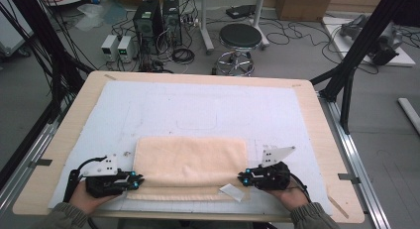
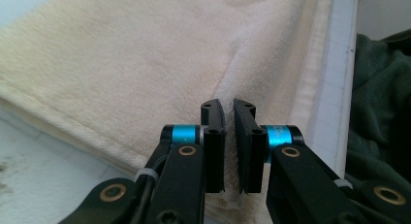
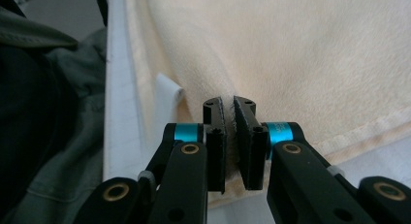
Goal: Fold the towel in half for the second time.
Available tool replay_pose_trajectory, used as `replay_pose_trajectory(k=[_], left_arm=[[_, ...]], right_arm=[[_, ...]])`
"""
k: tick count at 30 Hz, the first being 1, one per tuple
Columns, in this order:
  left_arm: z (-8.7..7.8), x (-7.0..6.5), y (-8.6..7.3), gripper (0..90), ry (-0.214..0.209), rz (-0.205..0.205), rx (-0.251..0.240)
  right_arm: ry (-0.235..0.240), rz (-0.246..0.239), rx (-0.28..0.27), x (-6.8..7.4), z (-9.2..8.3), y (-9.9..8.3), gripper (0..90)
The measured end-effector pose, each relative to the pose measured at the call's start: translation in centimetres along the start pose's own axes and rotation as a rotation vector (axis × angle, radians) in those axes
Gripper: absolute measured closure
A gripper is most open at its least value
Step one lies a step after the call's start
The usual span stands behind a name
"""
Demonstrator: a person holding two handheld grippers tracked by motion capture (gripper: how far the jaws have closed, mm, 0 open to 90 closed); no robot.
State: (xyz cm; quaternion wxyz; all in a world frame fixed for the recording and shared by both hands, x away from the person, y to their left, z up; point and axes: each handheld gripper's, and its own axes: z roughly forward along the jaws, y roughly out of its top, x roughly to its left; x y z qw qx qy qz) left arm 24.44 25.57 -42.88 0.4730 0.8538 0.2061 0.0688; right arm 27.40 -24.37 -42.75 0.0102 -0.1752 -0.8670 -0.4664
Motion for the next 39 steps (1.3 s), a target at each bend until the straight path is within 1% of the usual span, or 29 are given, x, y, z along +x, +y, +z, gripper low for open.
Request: replay_pose_trajectory(k=[2,3,4,6,8,10,11,12,13,14,15,16,17,19,21,23,25,27,28,29,30,31,32,33,34,35,36,37,39], left_arm=[[-0.7,-0.2,0.4,83.4,0.004,0.009,-0.025],[-1.0,-0.3,0.6,83.5,0.009,0.017,-0.037],[-1.3,-0.5,0.8,83.5,0.008,0.027,-0.044],[-1.9,-0.9,1.1,83.5,0.014,0.033,-0.065],[-2.4,-1.2,1.1,83.5,0.006,0.032,-0.075],[-2.5,-1.5,1.0,83.5,-0.008,0.038,-0.067],[-2.5,-1.7,0.9,83.4,-0.019,0.044,-0.053],[-2.5,-1.8,0.8,83.2,-0.040,0.043,-0.041],[-2.3,-1.8,0.6,82.4,-0.074,0.040,-0.020],[-2.0,-1.8,0.5,79.1,-0.087,0.027,-0.002],[-1.9,-1.7,0.4,73.5,-0.092,0.024,0.008],[-1.8,-1.6,0.4,69.5,-0.099,0.023,0.008],[-1.7,-1.6,0.4,68.6,-0.101,0.015,0.000],[-1.5,-1.5,0.5,67.3,-0.097,0.011,-0.004],[-1.3,-1.3,0.4,69.1,-0.084,0.010,0.001],[-1.0,-1.1,0.3,70.3,-0.074,0.010,0.021],[-0.5,-1.1,0.0,70.3,-0.071,0.007,0.039],[-0.1,-1.0,-0.2,70.3,-0.074,0.012,0.059],[0.1,-1.0,-0.3,70.1,-0.075,0.011,0.062],[0.2,-1.0,-0.3,69.7,-0.075,0.005,0.059],[0.2,-0.9,-0.3,69.3,-0.075,0.007,0.058],[0.2,-0.9,-0.2,68.9,-0.071,-0.002,0.048],[0.2,-0.8,-0.1,68.4,-0.065,-0.002,0.045],[0.2,-0.7,0.0,67.7,-0.059,-0.002,0.043],[0.2,-0.6,0.1,66.9,-0.054,-0.004,0.039],[0.2,-0.4,0.3,65.8,-0.044,-0.014,0.023],[0.1,-0.3,0.6,64.6,-0.035,-0.023,0.011],[0.1,-0.2,0.9,63.7,-0.025,-0.023,0.000],[0.2,0.1,1.6,63.8,-0.001,-0.023,-0.027]], right_arm=[[0.002,-0.001,-0.033,0.2,-0.7,0.4,84.1],[0.004,-0.001,-0.058,0.5,-1.2,0.7,84.2],[0.009,-0.008,-0.068,0.7,-1.5,0.9,84.2],[0.015,-0.026,-0.076,1.3,-1.9,1.3,84.2],[0.025,-0.039,-0.079,2.0,-2.2,1.5,84.2],[0.029,-0.047,-0.077,2.5,-2.3,1.4,84.2],[0.037,-0.045,-0.073,2.8,-2.4,1.3,84.2],[0.037,-0.053,-0.072,3.0,-2.4,1.1,84.1],[0.043,-0.053,-0.068,3.2,-2.3,0.9,83.7],[0.062,-0.045,-0.059,3.3,-2.2,0.7,79.9],[0.077,-0.034,-0.053,3.3,-2.1,0.5,70.1],[0.087,-0.021,-0.053,3.1,-2.0,0.5,68.0],[0.111,-0.008,-0.057,3.1,-2.0,0.5,67.5],[0.105,-0.011,-0.060,3.0,-1.9,0.6,67.4],[0.091,-0.011,-0.040,2.8,-1.5,0.6,68.3],[0.082,-0.016,-0.015,2.6,-1.0,0.4,69.5],[0.077,-0.009,0.014,2.4,-0.4,0.1,69.5],[0.064,-0.021,0.044,2.3,0.2,-0.3,69.7],[0.060,-0.020,0.067,2.3,0.4,-0.4,69.7],[0.059,-0.023,0.075,2.3,0.6,-0.6,69.5],[0.057,-0.021,0.074,2.2,0.7,-0.7,69.1],[0.052,-0.013,0.066,2.2,0.7,-0.6,67.9],[0.042,-0.013,0.051,2.2,0.5,-0.5,65.6],[0.024,-0.014,0.035,2.0,0.4,-0.4,62.5],[0.008,-0.004,0.016,1.9,0.2,-0.2,60.2],[-0.005,-0.001,0.007,1.8,0.1,-0.1,58.2],[-0.040,0.002,-0.008,1.5,-0.1,0.2,56.4],[-0.058,0.007,-0.019,1.4,-0.2,0.5,56.3],[-0.097,-0.005,-0.039,1.0,-0.3,1.2,57.9]])
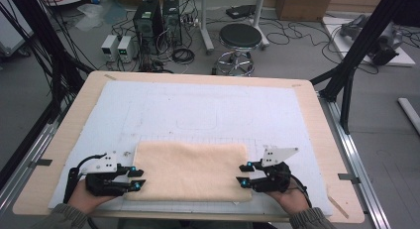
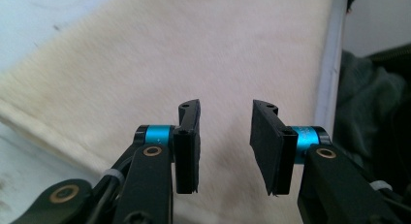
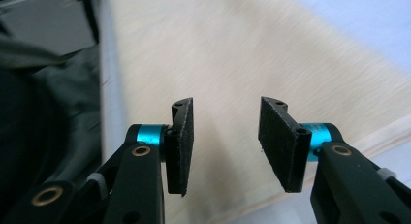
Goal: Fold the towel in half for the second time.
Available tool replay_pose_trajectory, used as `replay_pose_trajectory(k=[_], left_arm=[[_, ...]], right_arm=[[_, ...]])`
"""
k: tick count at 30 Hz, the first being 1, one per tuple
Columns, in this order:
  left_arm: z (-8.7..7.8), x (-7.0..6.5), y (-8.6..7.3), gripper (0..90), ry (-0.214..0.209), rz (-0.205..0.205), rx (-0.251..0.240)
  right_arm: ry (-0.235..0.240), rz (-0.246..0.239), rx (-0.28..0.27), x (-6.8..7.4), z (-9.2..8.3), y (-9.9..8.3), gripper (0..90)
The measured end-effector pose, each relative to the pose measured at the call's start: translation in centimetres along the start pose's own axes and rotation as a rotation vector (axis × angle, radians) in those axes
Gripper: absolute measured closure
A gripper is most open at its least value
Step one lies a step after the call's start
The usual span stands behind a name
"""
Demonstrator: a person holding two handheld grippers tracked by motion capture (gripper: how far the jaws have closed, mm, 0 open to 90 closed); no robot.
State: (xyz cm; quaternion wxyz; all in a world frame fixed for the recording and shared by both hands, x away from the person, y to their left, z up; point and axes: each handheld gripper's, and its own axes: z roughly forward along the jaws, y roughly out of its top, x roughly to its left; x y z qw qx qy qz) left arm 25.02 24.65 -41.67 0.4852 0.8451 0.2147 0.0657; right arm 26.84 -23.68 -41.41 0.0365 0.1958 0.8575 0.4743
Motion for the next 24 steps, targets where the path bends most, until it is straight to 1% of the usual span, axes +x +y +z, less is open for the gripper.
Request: replay_pose_trajectory(k=[2,3,6,7,9,12,13,14,16,18,19,22,24], left_arm=[[0.2,0.4,0.7,66.3,0.033,-0.003,-0.014],[0.4,0.5,0.9,67.9,0.045,-0.012,-0.024],[0.9,1.4,1.7,71.0,0.102,-0.037,-0.057],[1.1,1.7,2.0,71.9,0.120,-0.039,-0.063],[1.6,2.3,2.4,74.9,0.156,-0.052,-0.074],[2.4,3.3,2.6,78.7,0.207,-0.065,-0.081],[2.7,3.6,2.6,79.7,0.219,-0.080,-0.078],[3.0,3.9,2.5,81.0,0.221,-0.091,-0.071],[3.5,4.5,2.3,82.3,0.243,-0.099,-0.035],[3.8,5.1,2.1,82.6,0.253,-0.116,0.004],[4.0,5.3,1.9,82.6,0.258,-0.120,0.017],[4.3,5.5,1.6,82.9,0.264,-0.133,0.034],[4.4,5.6,1.4,83.0,0.266,-0.131,0.062]], right_arm=[[-0.019,-0.007,-0.007,-0.3,0.3,0.8,61.8],[-0.029,-0.012,-0.006,-0.6,0.5,1.2,63.7],[-0.062,-0.016,-0.019,-1.4,1.2,2.4,70.4],[-0.069,-0.016,-0.022,-1.7,1.5,2.8,72.6],[-0.076,-0.010,-0.023,-2.3,2.2,3.4,75.9],[-0.090,0.018,-0.013,-3.5,3.2,3.7,79.6],[-0.099,0.029,-0.011,-3.8,3.6,3.6,80.6],[-0.104,0.040,-0.010,-4.2,3.9,3.6,81.5],[-0.120,0.064,0.011,-4.9,4.4,3.3,83.1],[-0.132,0.081,0.037,-5.4,4.8,3.0,84.2],[-0.139,0.084,0.050,-5.6,4.9,2.9,84.9],[-0.154,0.094,0.083,-5.8,5.1,2.6,86.1],[-0.160,0.093,0.103,-5.8,5.2,2.3,87.4]])
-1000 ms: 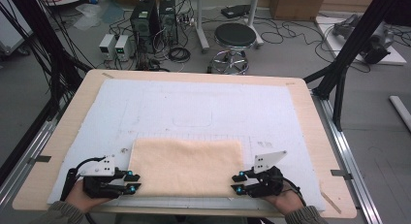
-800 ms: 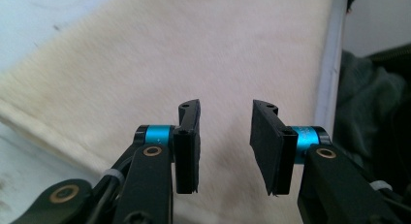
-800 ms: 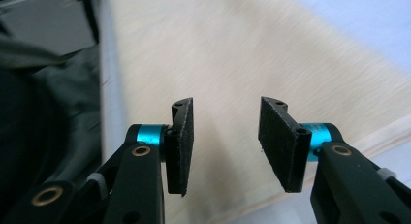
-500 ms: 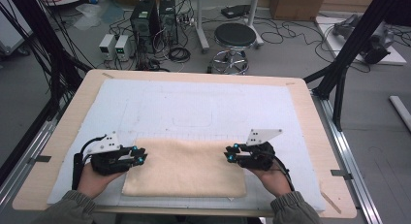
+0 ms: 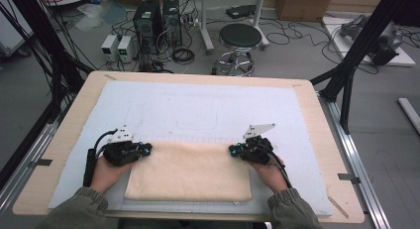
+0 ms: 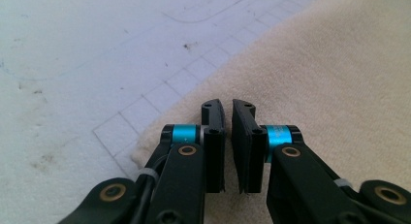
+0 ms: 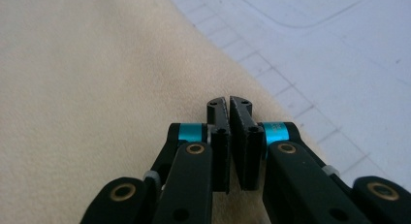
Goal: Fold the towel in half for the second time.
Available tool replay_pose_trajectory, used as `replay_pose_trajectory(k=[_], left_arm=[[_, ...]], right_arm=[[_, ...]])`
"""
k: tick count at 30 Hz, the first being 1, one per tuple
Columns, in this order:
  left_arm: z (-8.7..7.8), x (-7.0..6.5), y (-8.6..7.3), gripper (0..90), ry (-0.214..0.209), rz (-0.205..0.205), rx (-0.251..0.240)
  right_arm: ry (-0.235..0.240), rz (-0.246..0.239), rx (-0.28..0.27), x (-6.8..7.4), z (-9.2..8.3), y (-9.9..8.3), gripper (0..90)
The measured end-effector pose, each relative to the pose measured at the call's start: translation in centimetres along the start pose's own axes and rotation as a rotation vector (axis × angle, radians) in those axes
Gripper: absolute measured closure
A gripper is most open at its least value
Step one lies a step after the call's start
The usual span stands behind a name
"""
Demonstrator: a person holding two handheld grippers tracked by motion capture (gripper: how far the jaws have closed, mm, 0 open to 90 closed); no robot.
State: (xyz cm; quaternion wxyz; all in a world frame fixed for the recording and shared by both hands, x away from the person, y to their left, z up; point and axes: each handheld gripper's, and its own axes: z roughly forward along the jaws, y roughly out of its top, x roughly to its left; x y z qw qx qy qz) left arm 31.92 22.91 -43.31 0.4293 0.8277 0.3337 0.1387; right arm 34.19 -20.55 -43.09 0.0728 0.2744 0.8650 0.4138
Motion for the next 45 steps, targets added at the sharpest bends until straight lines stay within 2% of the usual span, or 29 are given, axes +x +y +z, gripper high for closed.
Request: replay_pose_trajectory(k=[1,5,10,13,15,22,25,28,31,35,40,45], left_arm=[[0.1,0.0,-0.1,83.1,0.000,-0.003,0.006],[0.3,0.1,-0.4,83.6,-0.003,-0.018,0.001],[0.2,0.1,-0.5,83.4,-0.003,-0.006,-0.003],[-0.1,0.2,-0.4,80.1,-0.010,-0.016,-0.026],[-0.3,0.3,-0.4,77.5,-0.013,-0.032,-0.046],[-1.4,1.6,-0.3,65.0,0.036,-0.088,-0.117],[-1.3,1.9,-0.4,58.6,0.041,-0.093,-0.113],[-0.9,1.9,-0.5,52.8,0.041,-0.095,-0.095],[-0.7,2.0,-0.6,49.3,0.028,-0.105,-0.085],[-0.5,2.3,-0.8,43.0,0.033,-0.128,-0.054],[-0.1,2.5,-1.1,43.5,0.011,-0.148,-0.028],[0.1,2.8,-1.3,45.9,-0.020,-0.187,-0.017]], right_arm=[[0.002,0.015,0.006,0.0,0.0,-0.2,87.8],[0.000,0.017,0.009,-0.1,0.0,-0.6,88.6],[-0.001,0.021,0.008,0.0,0.0,-0.7,88.3],[0.023,0.020,-0.028,-0.1,-0.3,-0.6,78.7],[0.028,0.017,-0.057,0.0,-0.6,-0.4,75.5],[-0.026,0.052,-0.113,-0.9,-1.4,-0.5,61.8],[-0.051,0.075,-0.129,-1.4,-1.8,-0.7,56.1],[-0.063,0.092,-0.111,-1.6,-1.9,-1.0,49.6],[-0.050,0.097,-0.097,-1.8,-1.8,-1.2,44.8],[-0.048,0.106,-0.070,-1.8,-1.8,-1.7,40.1],[-0.037,0.136,-0.060,-2.0,-1.6,-2.3,39.2],[-0.010,0.149,-0.038,-2.0,-1.0,-2.3,44.4]])
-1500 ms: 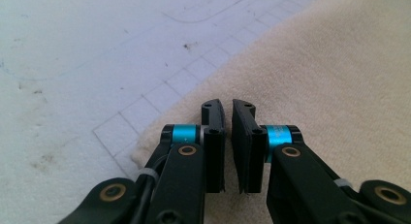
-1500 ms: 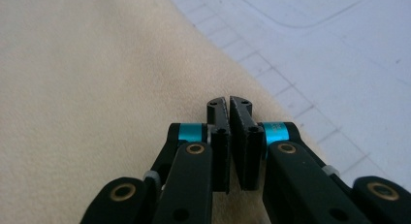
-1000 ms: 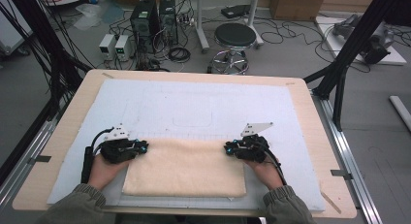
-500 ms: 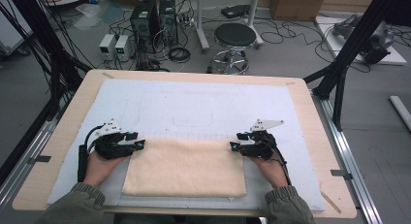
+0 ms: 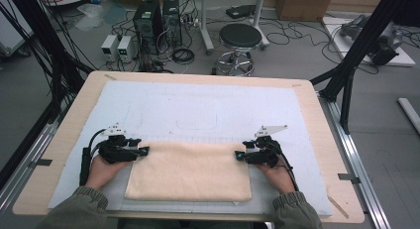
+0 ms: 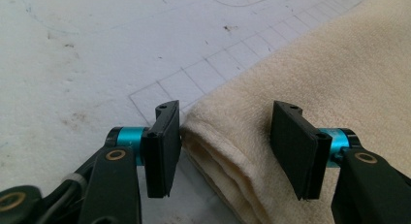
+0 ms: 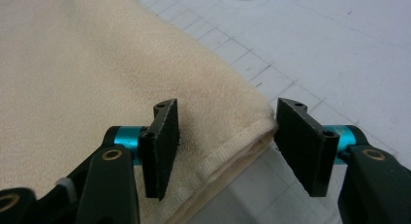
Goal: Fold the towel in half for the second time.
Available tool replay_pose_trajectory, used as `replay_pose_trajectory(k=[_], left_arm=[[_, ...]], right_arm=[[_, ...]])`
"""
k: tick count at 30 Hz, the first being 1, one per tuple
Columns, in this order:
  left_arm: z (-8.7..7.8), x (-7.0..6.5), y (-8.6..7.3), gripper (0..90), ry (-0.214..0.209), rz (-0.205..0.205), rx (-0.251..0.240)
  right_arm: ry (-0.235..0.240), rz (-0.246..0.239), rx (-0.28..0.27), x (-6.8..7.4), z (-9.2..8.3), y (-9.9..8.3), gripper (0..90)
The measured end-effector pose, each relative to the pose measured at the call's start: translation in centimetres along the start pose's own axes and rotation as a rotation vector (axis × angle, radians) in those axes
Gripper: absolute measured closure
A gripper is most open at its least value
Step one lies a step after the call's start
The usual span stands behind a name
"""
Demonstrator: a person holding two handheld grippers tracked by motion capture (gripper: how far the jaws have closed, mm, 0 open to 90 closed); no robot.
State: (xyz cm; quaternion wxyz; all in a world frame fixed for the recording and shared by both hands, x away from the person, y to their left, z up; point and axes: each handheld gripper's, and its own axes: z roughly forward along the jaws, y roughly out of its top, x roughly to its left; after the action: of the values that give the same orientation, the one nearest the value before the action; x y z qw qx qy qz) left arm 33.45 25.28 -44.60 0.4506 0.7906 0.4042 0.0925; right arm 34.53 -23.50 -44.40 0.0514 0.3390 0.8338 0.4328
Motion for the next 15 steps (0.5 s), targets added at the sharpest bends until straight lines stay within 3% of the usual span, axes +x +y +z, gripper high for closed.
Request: replay_pose_trajectory(k=[9,15], left_arm=[[-0.07,0.16,-0.29,55.8,-0.031,-0.013,-0.001],[-0.08,0.00,-0.27,63.0,-0.041,-0.007,0.008]], right_arm=[[0.064,0.046,0.019,-0.05,0.20,-0.09,65.0],[0.060,0.015,0.025,0.32,0.20,0.07,71.5]])
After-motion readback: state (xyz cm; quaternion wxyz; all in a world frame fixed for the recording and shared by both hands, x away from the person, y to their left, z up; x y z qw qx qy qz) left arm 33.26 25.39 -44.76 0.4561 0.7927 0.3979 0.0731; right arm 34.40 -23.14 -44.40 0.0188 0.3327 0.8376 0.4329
